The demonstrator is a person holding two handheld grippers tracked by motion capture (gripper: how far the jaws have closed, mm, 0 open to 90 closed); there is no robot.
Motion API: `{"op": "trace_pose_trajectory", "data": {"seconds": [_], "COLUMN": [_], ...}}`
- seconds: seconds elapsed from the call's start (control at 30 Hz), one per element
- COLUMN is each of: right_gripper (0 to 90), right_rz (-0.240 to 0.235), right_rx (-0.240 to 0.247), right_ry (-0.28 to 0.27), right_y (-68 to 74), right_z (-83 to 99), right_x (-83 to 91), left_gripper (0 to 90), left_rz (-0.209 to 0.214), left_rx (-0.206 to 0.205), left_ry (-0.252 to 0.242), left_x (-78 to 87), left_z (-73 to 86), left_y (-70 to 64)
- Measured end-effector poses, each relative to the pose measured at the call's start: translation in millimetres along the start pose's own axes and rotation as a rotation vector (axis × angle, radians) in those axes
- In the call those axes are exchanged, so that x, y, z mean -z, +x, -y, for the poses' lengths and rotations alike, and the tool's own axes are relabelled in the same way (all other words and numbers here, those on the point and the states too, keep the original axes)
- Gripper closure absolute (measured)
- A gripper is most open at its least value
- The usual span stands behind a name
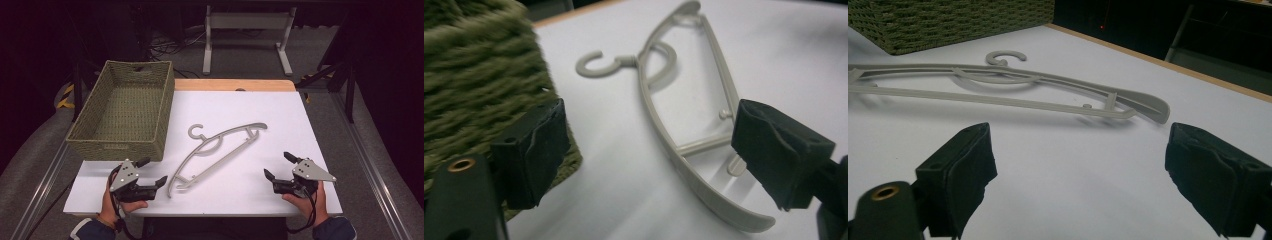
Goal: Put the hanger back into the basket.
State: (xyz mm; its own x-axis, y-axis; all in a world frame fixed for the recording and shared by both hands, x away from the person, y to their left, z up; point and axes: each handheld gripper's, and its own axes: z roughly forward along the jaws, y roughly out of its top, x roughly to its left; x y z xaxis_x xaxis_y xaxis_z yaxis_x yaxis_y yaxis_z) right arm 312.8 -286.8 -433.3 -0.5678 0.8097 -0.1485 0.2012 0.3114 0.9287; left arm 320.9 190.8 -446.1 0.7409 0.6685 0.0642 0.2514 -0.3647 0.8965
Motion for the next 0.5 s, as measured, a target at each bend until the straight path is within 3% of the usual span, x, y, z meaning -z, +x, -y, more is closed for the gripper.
{"op": "trace_pose_trajectory", "data": {"seconds": [0.1, 0.13, 0.23, 0.27, 0.37, 0.43, 0.47, 0.5], "right_gripper": [13.6, 13.7, 14.1, 14.2, 15.0, 15.1, 15.3, 15.4], "right_rz": [0.007, 0.009, 0.003, 0.001, -0.012, -0.025, -0.029, -0.035], "right_rx": [-0.007, -0.007, -0.008, -0.006, 0.01, 0.023, 0.031, 0.037], "right_ry": [0.032, 0.041, 0.057, 0.06, 0.089, 0.103, 0.107, 0.111], "right_y": [-1.7, -1.6, -0.3, 0.3, 3.4, 6.7, 7.8, 9.0], "right_z": [1.6, 1.8, 1.7, 1.6, 1.4, 1.5, 1.5, 1.6], "right_x": [-2.4, -3.3, -5.5, -6.6, -12.4, -15.6, -16.4, -16.9], "left_gripper": [23.3, 24.1, 26.0, 27.5, 33.6, 37.4, 39.2, 43.0], "left_rz": [-0.008, -0.008, 0.03, 0.0, -0.017, -0.005, 0.028, 0.034], "left_rx": [0.017, 0.017, 0.017, 0.001, -0.013, 0.022, 0.031, 0.026], "left_ry": [0.081, 0.081, 0.138, 0.199, 0.271, 0.317, 0.347, 0.358], "left_x": [-15.5, -15.5, -28.1, -37.5, -51.6, -60.6, -65.9, -69.4], "left_z": [-7.7, -7.7, -13.7, -17.8, -24.1, -27.7, -29.3, -29.9], "left_y": [0.4, 0.4, -0.6, -4.0, -3.8, 0.5, 2.6, 2.4]}}
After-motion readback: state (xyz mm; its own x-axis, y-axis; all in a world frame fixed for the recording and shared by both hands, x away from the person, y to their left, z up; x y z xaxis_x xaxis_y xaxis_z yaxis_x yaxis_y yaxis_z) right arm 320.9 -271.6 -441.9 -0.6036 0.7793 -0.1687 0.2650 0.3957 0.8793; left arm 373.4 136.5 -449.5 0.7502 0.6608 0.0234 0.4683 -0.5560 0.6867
